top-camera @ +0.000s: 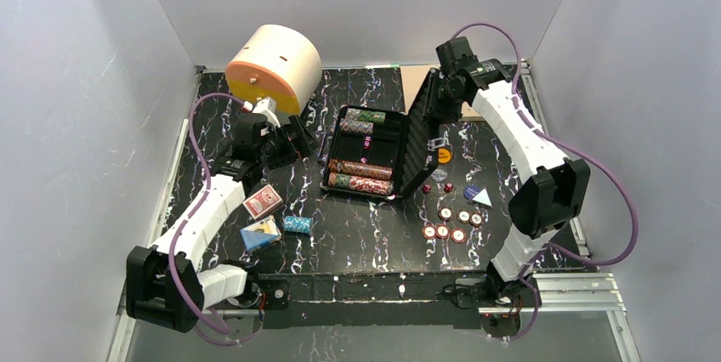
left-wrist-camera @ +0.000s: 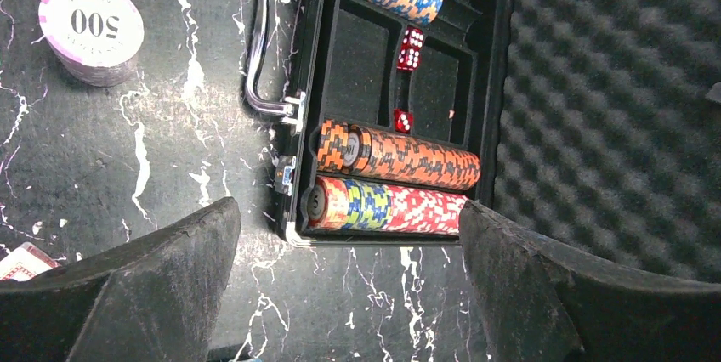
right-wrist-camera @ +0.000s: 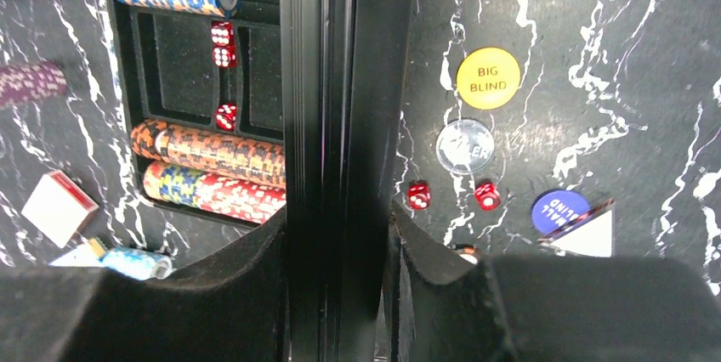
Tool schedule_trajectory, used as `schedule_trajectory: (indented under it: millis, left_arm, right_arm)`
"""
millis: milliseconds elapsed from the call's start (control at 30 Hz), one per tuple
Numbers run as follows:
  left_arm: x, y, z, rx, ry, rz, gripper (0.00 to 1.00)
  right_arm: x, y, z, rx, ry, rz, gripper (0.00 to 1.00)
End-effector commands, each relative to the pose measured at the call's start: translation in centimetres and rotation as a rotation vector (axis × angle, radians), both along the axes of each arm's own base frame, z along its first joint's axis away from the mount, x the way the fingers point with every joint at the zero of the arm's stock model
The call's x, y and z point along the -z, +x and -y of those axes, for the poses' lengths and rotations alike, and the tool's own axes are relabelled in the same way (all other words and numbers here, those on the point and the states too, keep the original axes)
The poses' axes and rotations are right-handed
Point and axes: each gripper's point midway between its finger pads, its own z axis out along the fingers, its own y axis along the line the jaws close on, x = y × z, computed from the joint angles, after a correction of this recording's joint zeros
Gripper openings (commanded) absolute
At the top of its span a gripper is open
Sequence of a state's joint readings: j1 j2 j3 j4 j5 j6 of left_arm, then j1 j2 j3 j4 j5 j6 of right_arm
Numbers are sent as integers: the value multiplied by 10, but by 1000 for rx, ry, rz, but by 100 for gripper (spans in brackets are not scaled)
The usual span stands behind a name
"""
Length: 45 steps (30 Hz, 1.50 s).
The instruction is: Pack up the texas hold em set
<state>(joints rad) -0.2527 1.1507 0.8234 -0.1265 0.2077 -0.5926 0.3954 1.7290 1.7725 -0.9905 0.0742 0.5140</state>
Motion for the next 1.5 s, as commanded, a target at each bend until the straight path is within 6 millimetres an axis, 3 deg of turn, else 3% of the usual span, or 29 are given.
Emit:
schedule_trajectory:
  millis: [0,133,467,533,667,700,833,967,1000,1067,1200,1333,1467]
  left_arm:
    - [-1,2,4,37,22,26,98]
    - [-2,9,6,23,25,58,98]
    - [3,41,24,67,78,75,98]
    - [-4,59,34,108,96,116,98]
    - [-9,89,59,204,165,170,98]
    - [-10,98,63,209,180,180,98]
    - [-5,130,84,246,219,204,98]
    - [-2,162,105,314,251,220,98]
    - [7,168,107,329,269,201,98]
    - [24,182,111,352,308,166,98]
    - [45,203,119,359,327,147,98]
    - [66,215,128,389,325,115,98]
    - [80,225,133,388,320,119,98]
  right_arm:
    - [-32,35,-19,-264,-20,207,13]
    - [-36,39,-28,-403,-26,235,10]
    - [-48,67,-31,-470,-43,320,13]
    - [-51,70,-29,-461,-37,333,22]
    - [-69,71,-16,-345,-50,382,65]
    - [-73,70,-12,-318,-41,389,71]
    - [-92,58,1,-191,-11,414,80]
    - [-124,32,10,-154,28,496,86]
    - [-133,24,10,-160,52,527,88]
    - [-148,2,11,-172,106,572,91]
    - [-157,-56,-7,-315,271,574,93]
    - [-137,-96,0,-278,334,511,97]
    - [-93,-117,4,-247,351,413,97]
